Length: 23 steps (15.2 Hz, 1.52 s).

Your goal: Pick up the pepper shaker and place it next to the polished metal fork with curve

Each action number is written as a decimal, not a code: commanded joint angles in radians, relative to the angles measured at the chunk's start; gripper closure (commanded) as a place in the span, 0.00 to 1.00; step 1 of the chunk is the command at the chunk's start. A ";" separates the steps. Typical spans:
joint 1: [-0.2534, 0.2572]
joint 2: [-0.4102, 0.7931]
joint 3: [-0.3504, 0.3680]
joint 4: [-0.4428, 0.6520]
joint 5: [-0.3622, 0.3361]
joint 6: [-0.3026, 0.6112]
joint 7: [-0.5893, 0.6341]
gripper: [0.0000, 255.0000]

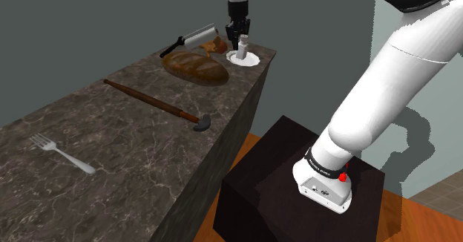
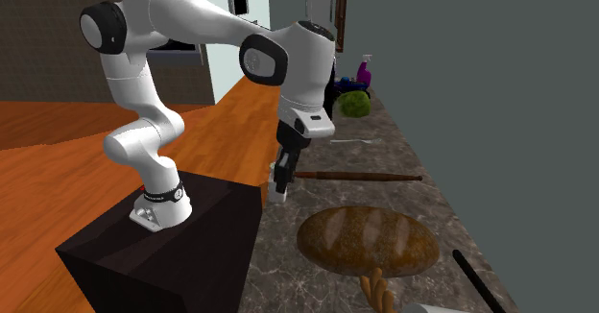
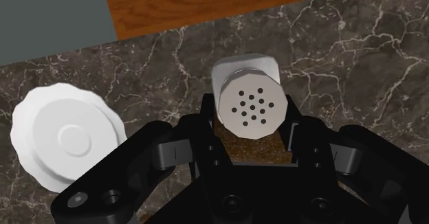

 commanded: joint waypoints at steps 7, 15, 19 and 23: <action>0.071 0.003 0.071 0.023 0.027 -0.029 0.135 1.00; 0.165 0.062 0.163 0.098 0.057 -0.050 0.315 1.00; 0.214 0.114 0.206 0.164 0.065 -0.066 0.405 1.00; 0.265 0.182 0.244 0.252 0.066 -0.086 0.493 1.00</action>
